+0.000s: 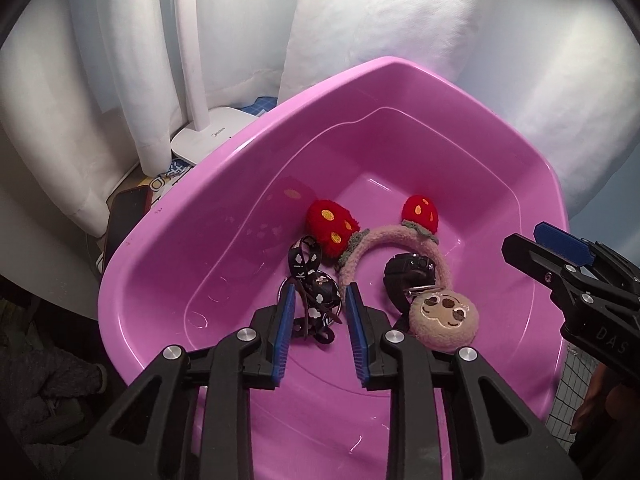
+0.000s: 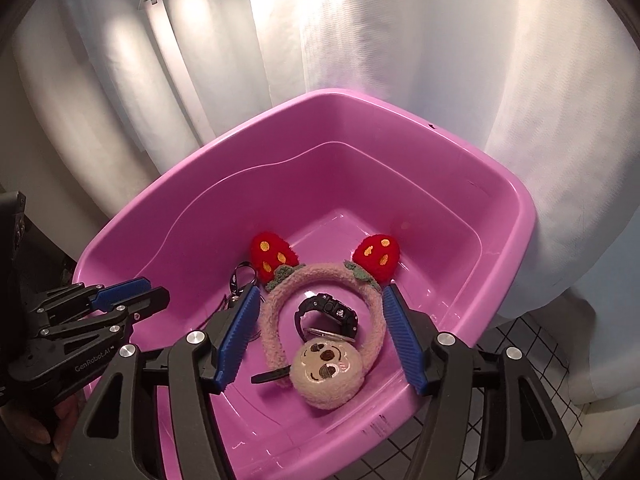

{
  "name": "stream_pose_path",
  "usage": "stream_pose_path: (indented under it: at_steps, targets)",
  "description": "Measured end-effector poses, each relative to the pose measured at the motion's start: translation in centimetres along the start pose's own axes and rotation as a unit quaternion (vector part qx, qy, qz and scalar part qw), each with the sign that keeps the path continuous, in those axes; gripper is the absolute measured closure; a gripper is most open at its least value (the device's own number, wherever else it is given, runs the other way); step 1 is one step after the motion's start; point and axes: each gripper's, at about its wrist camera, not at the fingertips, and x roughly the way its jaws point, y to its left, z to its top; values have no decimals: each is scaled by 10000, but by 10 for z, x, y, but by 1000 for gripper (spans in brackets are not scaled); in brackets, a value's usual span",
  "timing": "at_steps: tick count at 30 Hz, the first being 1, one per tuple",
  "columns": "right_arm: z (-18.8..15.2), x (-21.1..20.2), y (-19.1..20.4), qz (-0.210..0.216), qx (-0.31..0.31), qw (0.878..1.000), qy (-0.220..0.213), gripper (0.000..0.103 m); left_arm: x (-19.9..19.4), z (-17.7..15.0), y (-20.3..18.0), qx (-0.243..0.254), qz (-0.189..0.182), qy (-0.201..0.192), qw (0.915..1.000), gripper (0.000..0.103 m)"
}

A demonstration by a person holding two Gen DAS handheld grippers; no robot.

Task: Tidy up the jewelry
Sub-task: 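Lower the hair pin and bangle into the tub and open both grippers, then withdraw both grippers from the tub toward the pearl clip and hair tie on the table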

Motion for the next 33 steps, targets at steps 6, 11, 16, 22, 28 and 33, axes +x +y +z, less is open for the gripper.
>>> stream_pose_path:
  at_steps: [6, 11, 16, 22, 28, 33]
  targets:
    - [-2, -5, -5, -10, 77, 9999, -68, 42, -10, 1, -7, 168, 148, -208, 9995, 43]
    - [-4, -9, -5, -15, 99, 9999, -107, 42, -11, 0, -7, 235, 162, -204, 9994, 43]
    - [-4, -9, -5, -22, 113, 9998, -138, 42, -12, 0, -5, 250, 181, -219, 9993, 43]
    - [-5, -12, -2, -22, 106, 9998, -168, 42, -18, -1, -1, 217, 189, -259, 9993, 43]
    - [-6, -17, 0, -21, 138, 9996, -233, 42, -24, -2, 1, 208, 201, -330, 9990, 43]
    - [-9, -23, 0, -24, 199, 9993, -307, 42, -30, -3, 3, 213, 188, -388, 9988, 43]
